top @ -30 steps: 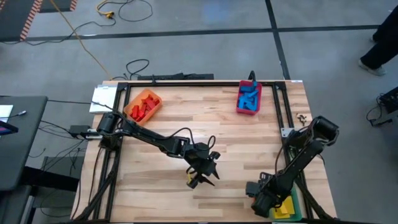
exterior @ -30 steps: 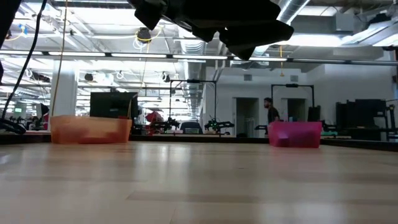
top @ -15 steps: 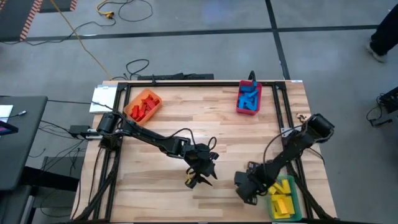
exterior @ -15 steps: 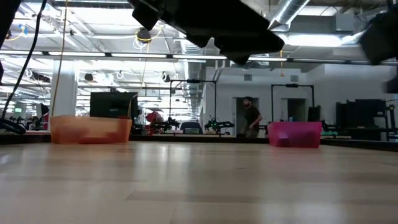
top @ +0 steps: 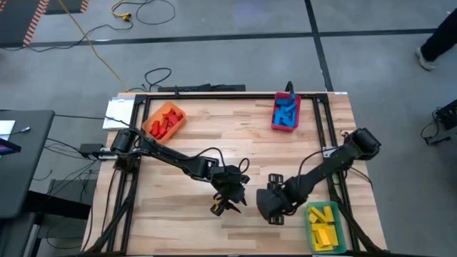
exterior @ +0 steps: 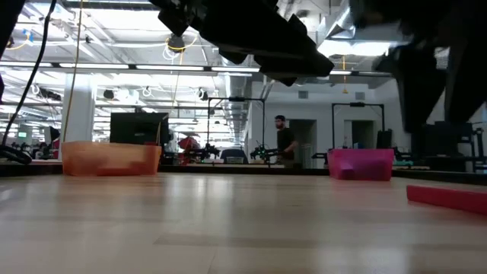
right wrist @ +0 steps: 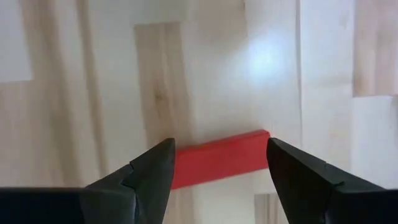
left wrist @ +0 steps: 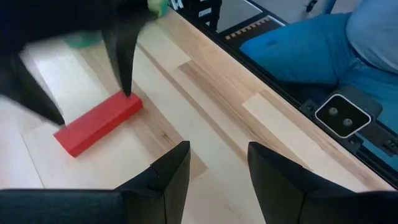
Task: Sort blocks
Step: Put the red block into the orange bin
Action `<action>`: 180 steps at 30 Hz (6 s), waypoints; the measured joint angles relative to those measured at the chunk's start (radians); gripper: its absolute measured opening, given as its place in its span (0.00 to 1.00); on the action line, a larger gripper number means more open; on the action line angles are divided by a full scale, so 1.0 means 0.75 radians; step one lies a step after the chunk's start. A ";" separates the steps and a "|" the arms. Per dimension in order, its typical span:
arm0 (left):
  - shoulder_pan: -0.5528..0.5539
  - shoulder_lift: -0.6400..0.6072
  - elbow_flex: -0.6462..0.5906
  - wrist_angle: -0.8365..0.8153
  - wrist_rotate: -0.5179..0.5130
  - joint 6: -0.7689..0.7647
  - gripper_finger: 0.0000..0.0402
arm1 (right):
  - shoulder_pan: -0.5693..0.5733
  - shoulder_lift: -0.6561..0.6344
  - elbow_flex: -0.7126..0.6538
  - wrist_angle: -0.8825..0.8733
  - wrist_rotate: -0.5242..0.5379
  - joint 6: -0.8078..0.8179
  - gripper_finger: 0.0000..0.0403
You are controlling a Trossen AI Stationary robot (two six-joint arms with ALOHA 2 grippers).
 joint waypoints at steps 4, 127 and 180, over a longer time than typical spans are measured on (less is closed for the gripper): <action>0.000 0.000 0.000 -0.004 0.000 0.001 0.39 | 0.052 -0.002 0.112 -0.146 0.056 0.044 0.67; 0.153 0.091 0.009 -0.119 -0.107 0.249 0.39 | 0.219 0.089 -0.233 0.506 0.288 0.607 0.70; 0.125 0.095 -0.001 -0.095 -0.262 0.136 0.39 | 0.063 0.085 -0.396 0.583 0.466 0.449 0.39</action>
